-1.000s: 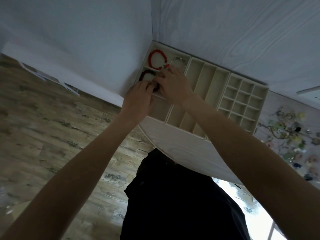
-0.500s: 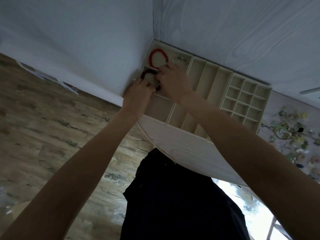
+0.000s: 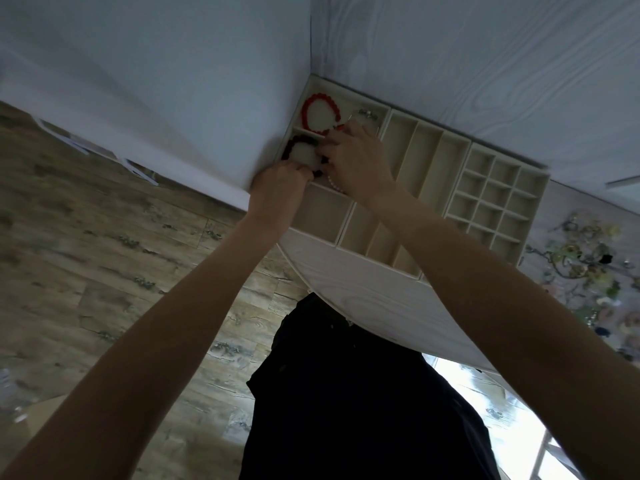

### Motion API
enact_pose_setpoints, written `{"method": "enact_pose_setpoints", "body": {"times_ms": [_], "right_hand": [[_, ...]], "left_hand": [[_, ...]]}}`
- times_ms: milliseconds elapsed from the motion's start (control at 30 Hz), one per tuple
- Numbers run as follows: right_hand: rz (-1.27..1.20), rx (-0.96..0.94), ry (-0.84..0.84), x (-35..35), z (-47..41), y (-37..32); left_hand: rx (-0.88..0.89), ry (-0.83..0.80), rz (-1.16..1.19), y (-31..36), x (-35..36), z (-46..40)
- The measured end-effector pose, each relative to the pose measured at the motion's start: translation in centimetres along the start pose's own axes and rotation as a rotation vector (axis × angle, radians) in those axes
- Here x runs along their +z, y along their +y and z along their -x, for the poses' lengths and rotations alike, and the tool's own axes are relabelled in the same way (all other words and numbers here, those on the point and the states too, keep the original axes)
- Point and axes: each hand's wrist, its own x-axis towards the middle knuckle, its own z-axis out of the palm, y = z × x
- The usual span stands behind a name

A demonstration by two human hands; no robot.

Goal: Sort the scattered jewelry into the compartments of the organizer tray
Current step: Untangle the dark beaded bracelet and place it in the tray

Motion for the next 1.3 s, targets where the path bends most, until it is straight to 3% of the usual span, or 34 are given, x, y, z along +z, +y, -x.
{"method": "enact_pose_setpoints", "body": {"times_ms": [533,933,1133,1300], "right_hand": [[-0.038,0.034,0.135,0.3,0.8,0.1],[0.006,-0.044,0.092,0.5,1.7,0.5],[-0.113,0.023,0.149,-0.2,2.0,0.5],[-0.458,0.255,0.333,-4.0,6.5,0.8]], "left_hand": [[0.076,0.085,-0.116,0.0,-0.1,0.0],[0.288,0.144,-0.417,0.5,0.9,0.0],[0.242,0.217,-0.261,0.5,0.4,0.5],[0.184,0.336,0.054,2.7,-2.9,2.6]]}}
